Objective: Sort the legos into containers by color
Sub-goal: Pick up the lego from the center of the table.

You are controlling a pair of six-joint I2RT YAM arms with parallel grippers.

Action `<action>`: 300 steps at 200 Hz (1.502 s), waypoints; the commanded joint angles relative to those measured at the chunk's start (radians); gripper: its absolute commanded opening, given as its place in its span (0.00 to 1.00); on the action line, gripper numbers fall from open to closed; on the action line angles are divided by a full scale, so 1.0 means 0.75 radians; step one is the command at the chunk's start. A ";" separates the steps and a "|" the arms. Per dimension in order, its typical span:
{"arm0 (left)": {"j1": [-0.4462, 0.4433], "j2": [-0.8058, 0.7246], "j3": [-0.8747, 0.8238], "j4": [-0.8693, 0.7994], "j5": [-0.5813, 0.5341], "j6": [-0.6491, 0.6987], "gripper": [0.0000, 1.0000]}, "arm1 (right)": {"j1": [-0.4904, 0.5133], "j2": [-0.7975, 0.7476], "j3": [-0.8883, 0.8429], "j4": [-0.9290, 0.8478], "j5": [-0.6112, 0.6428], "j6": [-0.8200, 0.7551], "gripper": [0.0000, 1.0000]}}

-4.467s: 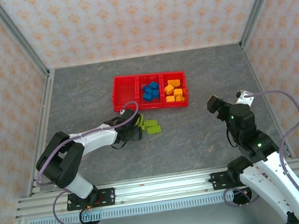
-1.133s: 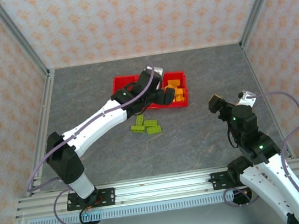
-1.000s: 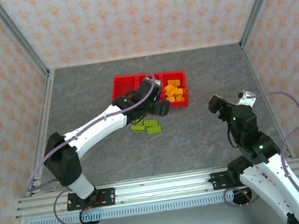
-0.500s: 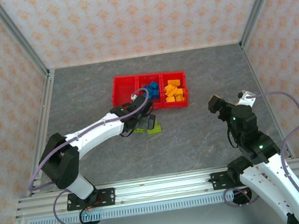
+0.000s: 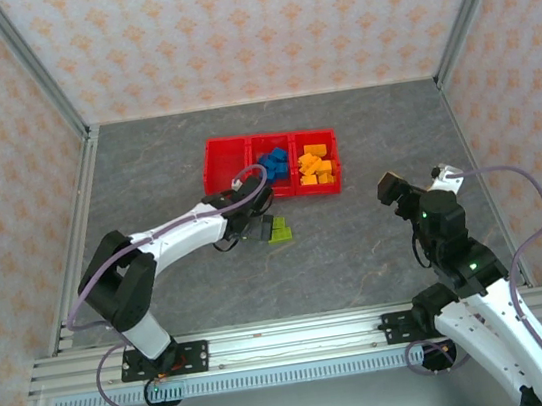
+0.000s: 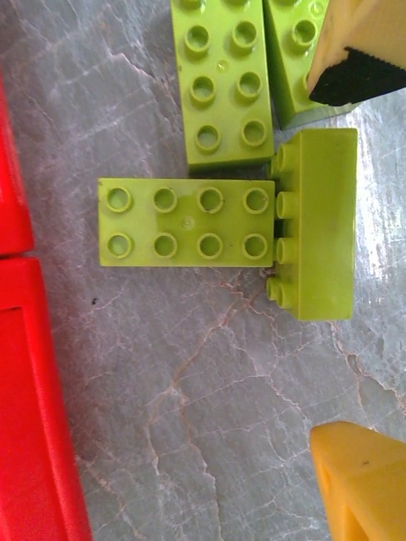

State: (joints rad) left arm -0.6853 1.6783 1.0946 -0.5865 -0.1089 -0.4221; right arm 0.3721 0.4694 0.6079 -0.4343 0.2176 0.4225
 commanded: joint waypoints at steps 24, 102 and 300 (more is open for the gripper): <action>0.012 0.061 -0.020 0.034 0.047 0.012 0.98 | -0.001 -0.004 -0.008 -0.008 0.022 -0.005 1.00; 0.086 0.107 -0.063 0.122 0.149 0.054 0.72 | -0.001 -0.004 -0.007 -0.012 0.030 -0.004 1.00; 0.149 -0.237 -0.253 0.225 0.086 -0.065 0.47 | 0.001 -0.002 -0.013 -0.006 0.031 0.003 1.00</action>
State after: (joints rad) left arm -0.5861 1.5902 0.8944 -0.3805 0.0250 -0.4335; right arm 0.3721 0.4694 0.6079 -0.4343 0.2180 0.4229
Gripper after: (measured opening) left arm 0.610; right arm 0.998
